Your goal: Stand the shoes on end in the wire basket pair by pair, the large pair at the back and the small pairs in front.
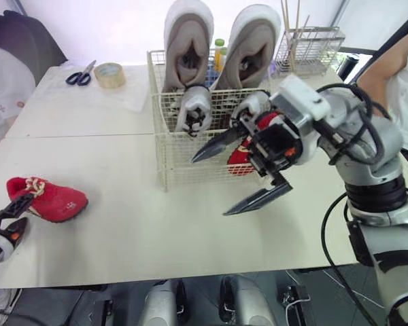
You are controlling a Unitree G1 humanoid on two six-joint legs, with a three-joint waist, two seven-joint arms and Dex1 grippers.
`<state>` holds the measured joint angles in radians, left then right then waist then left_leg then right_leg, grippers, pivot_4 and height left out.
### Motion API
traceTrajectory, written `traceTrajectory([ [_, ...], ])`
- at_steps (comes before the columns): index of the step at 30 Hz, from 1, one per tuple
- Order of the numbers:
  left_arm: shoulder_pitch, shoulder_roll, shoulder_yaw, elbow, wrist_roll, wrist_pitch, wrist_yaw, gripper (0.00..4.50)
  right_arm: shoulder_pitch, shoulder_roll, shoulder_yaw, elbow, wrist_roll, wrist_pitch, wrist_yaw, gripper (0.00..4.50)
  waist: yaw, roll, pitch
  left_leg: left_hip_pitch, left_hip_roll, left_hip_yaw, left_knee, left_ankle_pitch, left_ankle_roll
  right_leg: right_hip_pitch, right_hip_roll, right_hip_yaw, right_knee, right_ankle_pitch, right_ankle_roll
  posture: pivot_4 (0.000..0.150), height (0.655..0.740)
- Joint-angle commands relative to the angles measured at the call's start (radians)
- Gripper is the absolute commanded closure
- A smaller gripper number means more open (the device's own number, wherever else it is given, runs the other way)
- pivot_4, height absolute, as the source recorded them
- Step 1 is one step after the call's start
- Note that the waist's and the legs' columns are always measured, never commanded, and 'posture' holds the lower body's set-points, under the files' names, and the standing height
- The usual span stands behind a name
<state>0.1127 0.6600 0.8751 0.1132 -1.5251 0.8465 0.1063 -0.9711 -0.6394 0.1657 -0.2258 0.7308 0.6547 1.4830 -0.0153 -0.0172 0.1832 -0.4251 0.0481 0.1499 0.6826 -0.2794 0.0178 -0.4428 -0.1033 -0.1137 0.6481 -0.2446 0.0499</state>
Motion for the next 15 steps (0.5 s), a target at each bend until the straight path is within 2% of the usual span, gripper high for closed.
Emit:
traceTrajectory([
  [1, -0.024, 0.020, -0.018, 0.016, 0.056, 0.002, 0.002, 1.38, 0.009, -0.014, -0.045, -0.051, 0.028, 0.023, -0.038, 0.00, -0.003, 0.000, 0.000, 0.000, 0.000, 0.000, 0.000, 0.000, 0.000, 0.000, 0.000, 0.000, 0.000, 0.000, 0.000, 0.150, 0.7400],
  [3, -0.032, 0.013, -0.022, 0.014, 0.068, 0.008, 0.002, 2.43, 0.014, -0.016, -0.051, -0.056, 0.025, 0.028, -0.052, 0.00, -0.004, 0.000, 0.000, 0.000, 0.000, 0.000, -0.001, 0.000, 0.000, 0.000, 0.000, 0.000, 0.000, 0.000, 0.001, 0.150, 0.7400],
  [5, -0.037, 0.007, -0.020, 0.014, 0.075, 0.011, 0.001, 3.28, 0.016, -0.018, -0.051, -0.058, 0.021, 0.030, -0.062, 0.00, -0.004, 0.000, 0.000, 0.000, 0.000, 0.000, -0.001, 0.000, 0.000, 0.000, 0.000, 0.000, 0.000, 0.001, 0.001, 0.150, 0.7400],
  [7, -0.035, 0.004, -0.003, 0.005, 0.066, 0.011, -0.008, 3.90, 0.016, -0.023, -0.050, -0.058, 0.017, 0.031, -0.068, 0.00, -0.004, 0.000, 0.000, 0.000, 0.000, 0.000, -0.001, 0.001, -0.001, 0.000, 0.000, 0.000, 0.000, 0.000, 0.001, 0.150, 0.7400],
  [9, -0.030, 0.010, 0.028, -0.012, 0.042, 0.010, -0.023, 3.97, 0.010, -0.030, -0.058, -0.049, 0.018, 0.035, -0.072, 0.00, -0.003, 0.000, 0.000, 0.000, 0.000, 0.000, -0.001, 0.001, -0.001, 0.000, 0.000, 0.000, 0.000, 0.000, 0.001, 0.150, 0.7400],
  [12, 0.003, 0.077, 0.109, -0.143, 0.025, 0.002, -0.119, 3.97, -0.041, -0.069, -0.149, 0.024, 0.084, 0.105, -0.091, 0.00, -0.005, -0.002, 0.001, -0.001, 0.000, 0.000, -0.001, 0.000, 0.000, 0.000, 0.000, 0.000, -0.001, 0.000, 0.001, 0.150, 0.7400],
  [15, -0.031, 0.127, 0.153, -0.334, 0.115, -0.116, -0.242, 3.97, -0.066, -0.114, -0.219, 0.076, 0.138, 0.161, -0.100, 0.00, 0.003, -0.004, 0.002, -0.002, 0.000, 0.000, -0.001, 0.000, 0.000, -0.001, 0.000, 0.000, -0.002, 0.000, 0.000, 0.150, 0.7400],
])
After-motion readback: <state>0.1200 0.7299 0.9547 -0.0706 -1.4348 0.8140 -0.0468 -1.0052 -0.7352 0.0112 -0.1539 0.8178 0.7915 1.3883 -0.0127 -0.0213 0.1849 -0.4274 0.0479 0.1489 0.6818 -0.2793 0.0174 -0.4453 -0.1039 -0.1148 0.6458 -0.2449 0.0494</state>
